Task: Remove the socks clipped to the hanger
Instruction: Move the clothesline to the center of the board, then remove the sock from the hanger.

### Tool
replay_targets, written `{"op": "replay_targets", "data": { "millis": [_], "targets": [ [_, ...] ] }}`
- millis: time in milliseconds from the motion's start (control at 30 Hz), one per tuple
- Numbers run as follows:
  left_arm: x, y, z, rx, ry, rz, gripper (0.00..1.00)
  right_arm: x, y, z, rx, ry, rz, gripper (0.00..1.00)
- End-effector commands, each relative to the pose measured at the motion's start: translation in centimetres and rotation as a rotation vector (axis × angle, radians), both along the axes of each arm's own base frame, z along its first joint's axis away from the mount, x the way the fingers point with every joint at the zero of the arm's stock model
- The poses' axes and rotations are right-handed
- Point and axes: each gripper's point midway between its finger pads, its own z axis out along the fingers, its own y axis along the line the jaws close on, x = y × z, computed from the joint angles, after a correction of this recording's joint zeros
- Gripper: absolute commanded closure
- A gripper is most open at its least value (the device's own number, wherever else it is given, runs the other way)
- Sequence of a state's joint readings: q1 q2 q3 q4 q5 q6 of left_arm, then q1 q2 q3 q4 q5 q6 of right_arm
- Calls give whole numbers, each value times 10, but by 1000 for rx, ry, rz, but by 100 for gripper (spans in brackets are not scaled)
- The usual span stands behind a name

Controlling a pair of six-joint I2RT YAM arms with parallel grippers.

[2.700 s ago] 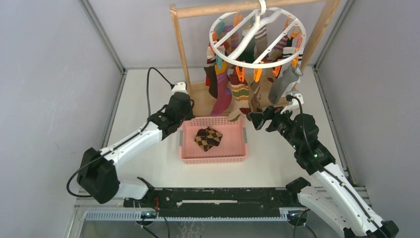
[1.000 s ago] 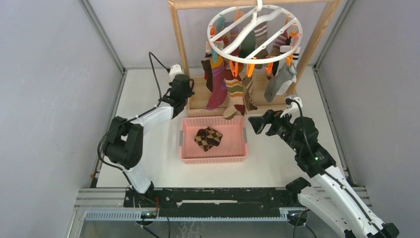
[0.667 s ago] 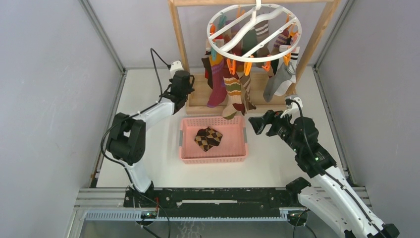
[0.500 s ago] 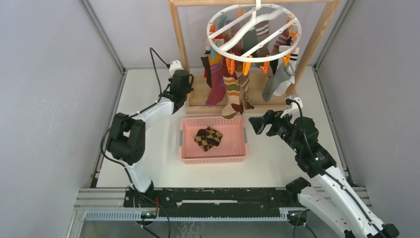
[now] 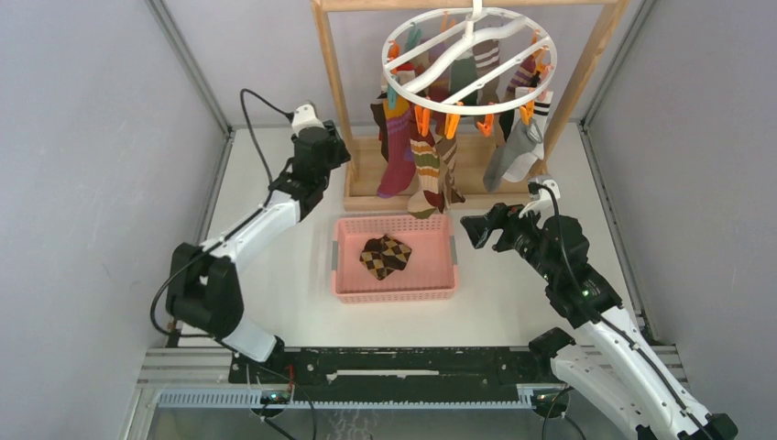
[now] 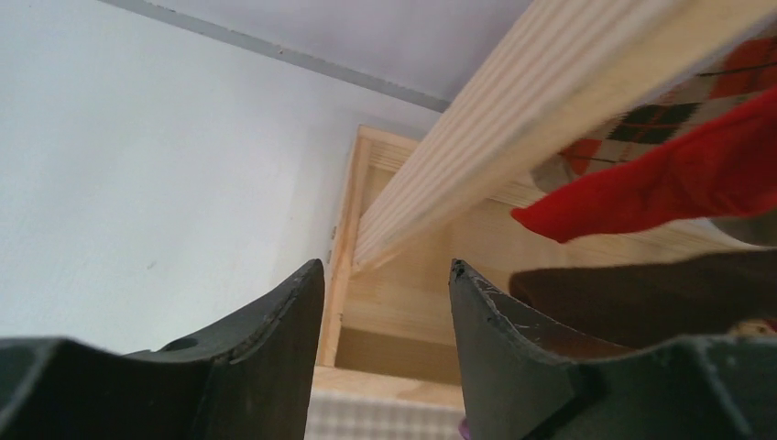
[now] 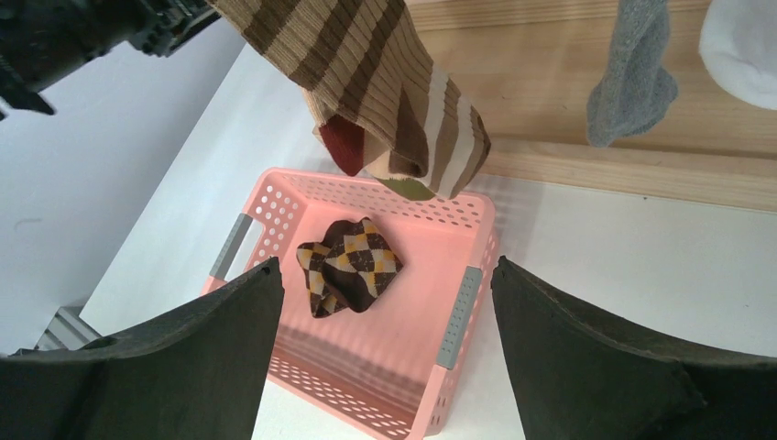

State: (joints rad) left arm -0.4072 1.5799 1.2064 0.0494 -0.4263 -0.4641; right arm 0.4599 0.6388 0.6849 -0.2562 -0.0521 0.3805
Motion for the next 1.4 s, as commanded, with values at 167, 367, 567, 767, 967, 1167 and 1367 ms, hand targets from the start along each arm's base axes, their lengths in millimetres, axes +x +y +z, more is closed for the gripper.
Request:
{"op": "replay_targets", "data": {
  "millis": [167, 367, 567, 767, 967, 1167, 1367],
  "targets": [
    [-62, -12, 52, -135, -119, -142, 31, -2, 3, 0, 17, -3, 10, 10],
    [-104, -18, 42, -164, -110, -225, 0, -5, 9, -5, 29, 10, 34, 10],
    [-143, -19, 31, -191, -103, -290, 0, -12, 20, -21, 25, 39, 73, 12],
    [-167, -14, 28, -215, -113, -309, 0, -18, 35, -42, 19, 61, 112, 12],
    [-184, -13, 19, -215, -75, -327, 0, -26, 61, -53, 23, 44, 184, 13],
    [-191, -14, 14, -228, -74, -332, 0, -16, 84, -45, 29, -17, 195, 13],
    [-193, -14, 7, -226, -63, -332, 0, 13, 88, -36, 8, -60, 98, 13]
  ]
}}
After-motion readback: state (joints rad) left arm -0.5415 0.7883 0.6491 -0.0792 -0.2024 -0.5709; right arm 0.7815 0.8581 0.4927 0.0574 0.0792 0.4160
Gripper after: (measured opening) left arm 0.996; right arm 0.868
